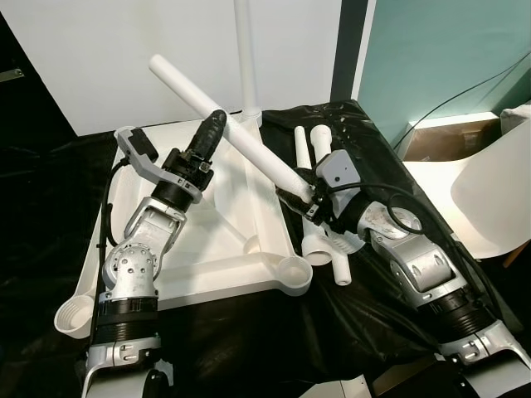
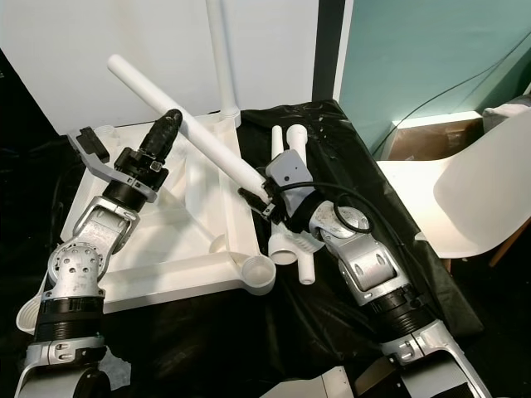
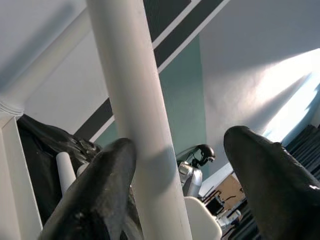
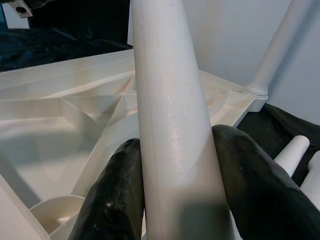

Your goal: Building children table

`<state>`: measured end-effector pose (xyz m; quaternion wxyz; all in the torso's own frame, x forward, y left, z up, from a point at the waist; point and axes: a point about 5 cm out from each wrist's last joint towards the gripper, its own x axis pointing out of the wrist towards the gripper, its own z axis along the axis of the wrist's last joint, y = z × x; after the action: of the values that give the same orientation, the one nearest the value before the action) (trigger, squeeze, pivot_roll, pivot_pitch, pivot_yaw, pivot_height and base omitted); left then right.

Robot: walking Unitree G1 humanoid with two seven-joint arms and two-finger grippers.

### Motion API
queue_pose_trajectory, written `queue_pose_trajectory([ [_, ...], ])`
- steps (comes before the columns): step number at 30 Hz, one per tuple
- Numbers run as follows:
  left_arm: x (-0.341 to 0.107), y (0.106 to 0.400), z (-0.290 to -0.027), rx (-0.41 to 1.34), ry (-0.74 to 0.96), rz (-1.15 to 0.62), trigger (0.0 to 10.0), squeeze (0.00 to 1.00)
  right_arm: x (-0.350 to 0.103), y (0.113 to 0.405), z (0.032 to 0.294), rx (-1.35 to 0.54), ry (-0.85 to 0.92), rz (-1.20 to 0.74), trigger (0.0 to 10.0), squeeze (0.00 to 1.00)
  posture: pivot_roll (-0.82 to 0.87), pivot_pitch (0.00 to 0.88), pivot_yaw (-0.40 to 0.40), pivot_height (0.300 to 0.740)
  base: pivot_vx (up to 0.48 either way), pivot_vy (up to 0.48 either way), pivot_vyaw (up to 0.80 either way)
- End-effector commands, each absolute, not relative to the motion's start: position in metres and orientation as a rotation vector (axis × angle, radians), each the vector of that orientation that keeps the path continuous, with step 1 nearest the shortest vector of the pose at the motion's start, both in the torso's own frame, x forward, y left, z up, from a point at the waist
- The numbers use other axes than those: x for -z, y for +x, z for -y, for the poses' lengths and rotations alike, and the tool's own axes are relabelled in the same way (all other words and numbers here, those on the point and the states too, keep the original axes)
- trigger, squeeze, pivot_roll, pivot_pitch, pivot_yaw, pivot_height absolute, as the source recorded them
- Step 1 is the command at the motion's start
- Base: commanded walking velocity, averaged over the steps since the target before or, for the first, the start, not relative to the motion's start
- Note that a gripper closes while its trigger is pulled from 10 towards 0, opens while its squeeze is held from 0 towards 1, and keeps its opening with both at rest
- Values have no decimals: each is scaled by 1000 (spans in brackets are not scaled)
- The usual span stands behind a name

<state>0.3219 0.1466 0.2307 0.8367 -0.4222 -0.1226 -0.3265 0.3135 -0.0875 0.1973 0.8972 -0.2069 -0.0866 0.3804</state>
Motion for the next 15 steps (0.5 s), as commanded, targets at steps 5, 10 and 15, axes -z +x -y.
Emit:
queue_pose_trajectory([
  [5,-237,321,-130,902,-790,292,10000,0,-202,305,75,-852,-533,270,10000,0,-76,0,63,740,0,0,0],
  [10,-232,324,-123,890,-769,260,10000,0,-205,301,75,-842,-586,311,10000,0,-79,0,60,740,0,0,0],
  [15,-237,328,-116,893,-771,261,10000,0,-196,288,72,-874,-615,317,10000,0,-83,0,57,740,0,0,0],
])
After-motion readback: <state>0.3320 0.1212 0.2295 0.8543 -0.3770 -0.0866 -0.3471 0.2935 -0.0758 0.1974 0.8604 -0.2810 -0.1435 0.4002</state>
